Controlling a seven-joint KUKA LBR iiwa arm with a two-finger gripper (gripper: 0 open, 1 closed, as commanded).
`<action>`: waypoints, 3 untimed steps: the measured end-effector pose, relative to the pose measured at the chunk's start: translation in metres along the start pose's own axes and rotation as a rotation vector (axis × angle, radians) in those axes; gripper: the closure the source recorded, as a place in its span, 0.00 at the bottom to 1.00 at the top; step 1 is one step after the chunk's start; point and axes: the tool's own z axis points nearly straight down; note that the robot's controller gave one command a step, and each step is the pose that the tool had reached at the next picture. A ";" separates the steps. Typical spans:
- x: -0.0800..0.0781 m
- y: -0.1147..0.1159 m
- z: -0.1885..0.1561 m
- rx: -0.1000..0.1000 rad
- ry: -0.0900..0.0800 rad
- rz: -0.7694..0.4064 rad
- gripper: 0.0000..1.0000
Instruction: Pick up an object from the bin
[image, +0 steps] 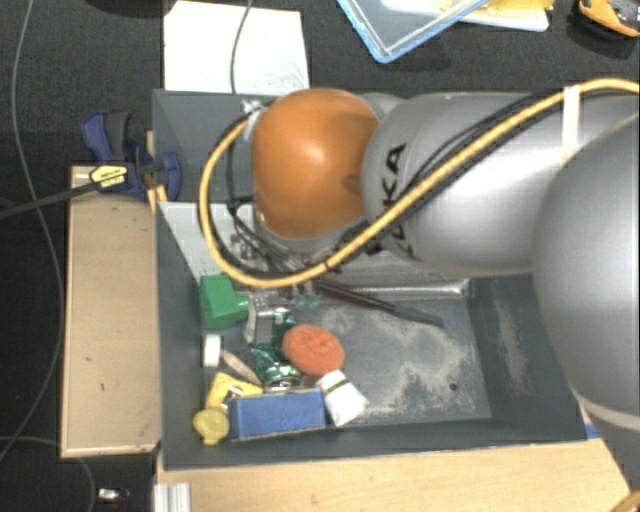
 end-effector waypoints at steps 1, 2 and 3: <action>0.066 -0.019 0.020 0.002 0.012 -0.141 0.00; 0.083 -0.058 0.048 0.000 0.001 -0.222 0.00; 0.068 -0.065 0.054 -0.002 -0.002 -0.020 0.00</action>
Offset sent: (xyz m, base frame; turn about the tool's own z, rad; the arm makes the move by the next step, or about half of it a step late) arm -0.0769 -0.0688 -0.0511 -0.2222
